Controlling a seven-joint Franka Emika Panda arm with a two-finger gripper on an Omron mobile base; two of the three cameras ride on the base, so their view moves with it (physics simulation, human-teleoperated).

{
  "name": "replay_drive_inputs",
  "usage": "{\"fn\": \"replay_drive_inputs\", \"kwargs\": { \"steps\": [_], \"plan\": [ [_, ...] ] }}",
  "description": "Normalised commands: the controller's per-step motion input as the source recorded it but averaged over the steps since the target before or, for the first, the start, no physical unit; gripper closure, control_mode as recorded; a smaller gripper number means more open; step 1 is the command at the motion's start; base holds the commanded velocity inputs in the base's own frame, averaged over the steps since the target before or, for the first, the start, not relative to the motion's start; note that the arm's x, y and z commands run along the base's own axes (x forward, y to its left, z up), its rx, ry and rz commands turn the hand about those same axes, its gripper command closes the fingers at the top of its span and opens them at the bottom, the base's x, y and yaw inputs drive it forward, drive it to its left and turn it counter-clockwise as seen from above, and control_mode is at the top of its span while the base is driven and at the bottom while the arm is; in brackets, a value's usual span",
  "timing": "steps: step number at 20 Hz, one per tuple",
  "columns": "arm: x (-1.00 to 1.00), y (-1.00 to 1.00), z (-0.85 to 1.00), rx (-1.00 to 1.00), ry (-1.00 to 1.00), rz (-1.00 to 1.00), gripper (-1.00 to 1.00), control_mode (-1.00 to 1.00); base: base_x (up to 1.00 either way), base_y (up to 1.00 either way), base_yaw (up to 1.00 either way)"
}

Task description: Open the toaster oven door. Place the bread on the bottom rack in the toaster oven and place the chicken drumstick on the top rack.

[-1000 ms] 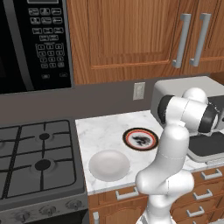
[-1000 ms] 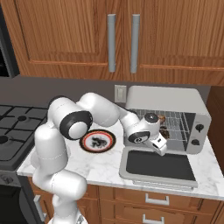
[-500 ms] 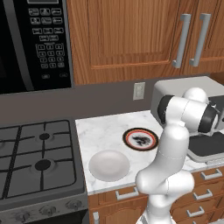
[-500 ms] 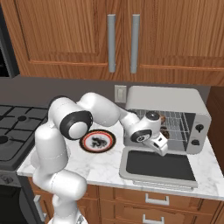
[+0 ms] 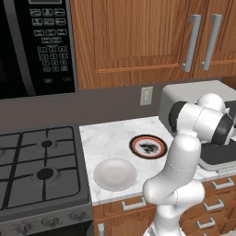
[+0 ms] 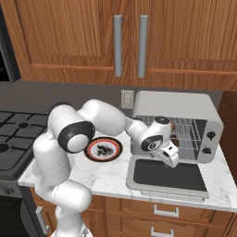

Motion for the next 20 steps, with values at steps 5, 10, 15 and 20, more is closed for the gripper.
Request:
{"fn": "replay_drive_inputs", "kwargs": {
  "steps": [5,10,15,20],
  "plan": [
    [-0.43,0.0,0.09,0.0,0.0,-0.01,-1.0,-1.0,0.0,0.0,0.0],
    [-0.51,0.0,0.15,0.0,0.0,-0.01,-1.0,-1.0,0.0,0.0,0.0],
    [-0.45,0.08,0.33,0.0,0.0,0.0,-1.0,-1.0,0.0,0.0,0.0],
    [-0.29,0.26,0.41,0.0,0.0,0.0,-1.0,-1.0,0.0,0.0,0.0]
  ]
}}
